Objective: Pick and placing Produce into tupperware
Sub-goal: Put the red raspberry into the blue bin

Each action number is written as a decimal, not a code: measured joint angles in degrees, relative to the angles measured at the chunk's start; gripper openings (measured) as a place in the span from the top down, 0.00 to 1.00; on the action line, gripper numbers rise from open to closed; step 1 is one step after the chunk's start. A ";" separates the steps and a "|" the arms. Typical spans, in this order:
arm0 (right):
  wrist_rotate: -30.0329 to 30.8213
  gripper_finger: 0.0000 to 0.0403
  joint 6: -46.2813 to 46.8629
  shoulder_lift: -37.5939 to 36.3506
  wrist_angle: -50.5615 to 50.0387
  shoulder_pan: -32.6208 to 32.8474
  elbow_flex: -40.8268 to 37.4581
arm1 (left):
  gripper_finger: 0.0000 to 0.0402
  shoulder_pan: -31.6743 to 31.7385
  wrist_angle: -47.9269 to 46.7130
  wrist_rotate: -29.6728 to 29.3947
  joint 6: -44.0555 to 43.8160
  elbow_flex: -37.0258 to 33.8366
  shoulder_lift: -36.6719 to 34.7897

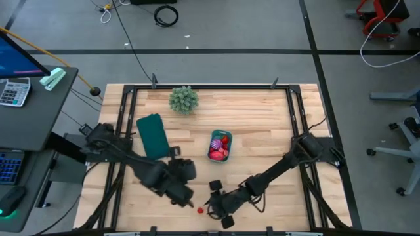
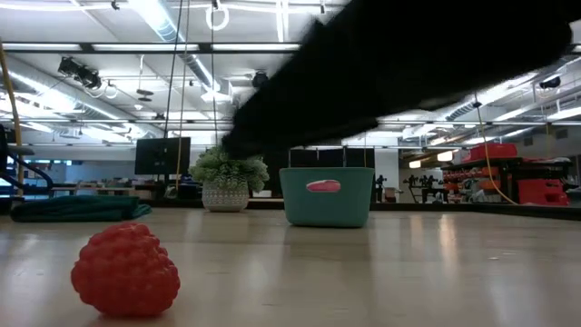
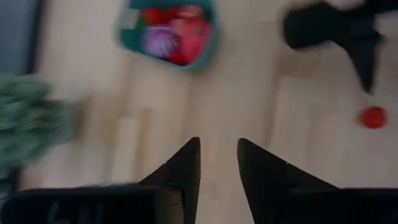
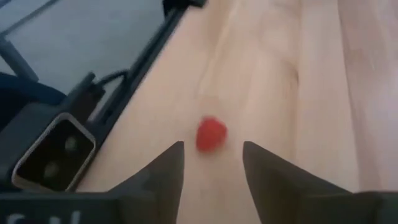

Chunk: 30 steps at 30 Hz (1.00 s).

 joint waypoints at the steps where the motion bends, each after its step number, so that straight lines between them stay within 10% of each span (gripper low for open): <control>1: -0.20 0.55 -1.81 1.02 0.17 -0.17 1.52 | 0.72 -0.80 -2.85 -1.94 -1.89 1.84 -0.05; 12: -2.70 0.41 -4.68 9.30 -5.15 -0.96 11.82 | 0.73 -7.91 -9.75 -9.20 -9.91 9.16 -0.09; 30: -1.69 0.51 -0.96 12.42 -6.99 -2.01 12.90 | 0.75 -11.47 -9.81 -10.03 -15.22 8.33 -0.02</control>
